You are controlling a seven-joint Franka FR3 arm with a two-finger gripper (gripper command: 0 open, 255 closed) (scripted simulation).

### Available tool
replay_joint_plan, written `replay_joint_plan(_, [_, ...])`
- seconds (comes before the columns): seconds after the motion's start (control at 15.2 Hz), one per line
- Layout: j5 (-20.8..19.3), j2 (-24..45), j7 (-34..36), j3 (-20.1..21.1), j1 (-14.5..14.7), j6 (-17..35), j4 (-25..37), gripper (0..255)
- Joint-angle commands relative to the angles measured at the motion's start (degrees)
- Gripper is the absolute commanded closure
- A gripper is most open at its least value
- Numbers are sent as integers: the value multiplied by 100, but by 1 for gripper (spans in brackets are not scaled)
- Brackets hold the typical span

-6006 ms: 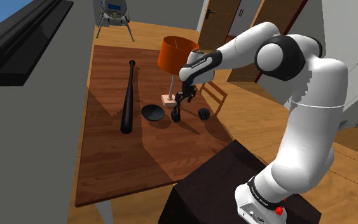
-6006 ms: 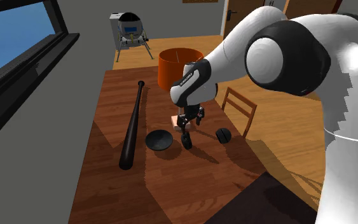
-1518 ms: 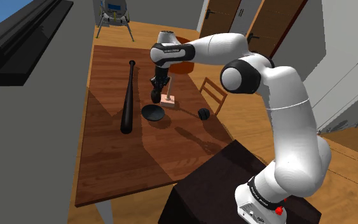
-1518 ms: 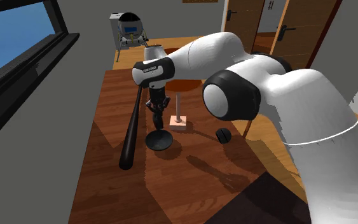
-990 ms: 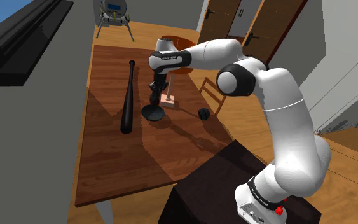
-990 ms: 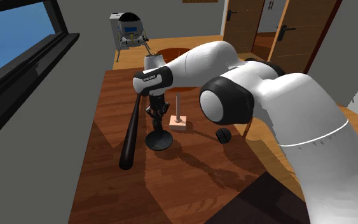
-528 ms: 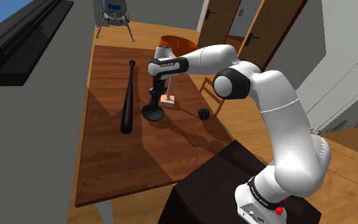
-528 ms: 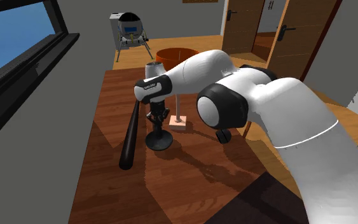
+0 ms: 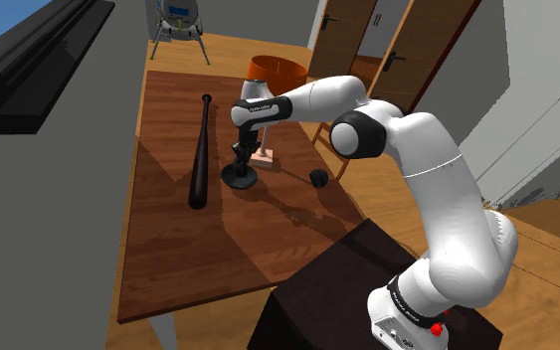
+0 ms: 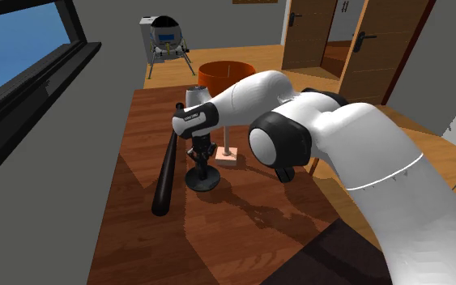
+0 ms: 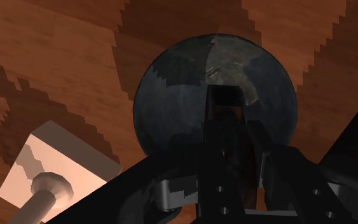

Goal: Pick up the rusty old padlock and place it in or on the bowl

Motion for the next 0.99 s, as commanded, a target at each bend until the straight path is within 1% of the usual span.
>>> replay_joint_plan(0.0, [-1,2,-2,-8,-12,3,5,255])
replay_joint_plan(0.13, [-2,2,-2,-8,-12,3,5,255])
replay_joint_plan(0.2, [-2,18,-3,-8,-14,-5,30,0])
replay_joint_plan(0.53, [-2,2,-1,-7,-12,3,5,0])
replay_joint_plan(0.79, [-14,-420,4,-21,-16,-423,10,0])
replay_joint_plan(0.92, [-13,-420,4,-21,-16,-422,9,0])
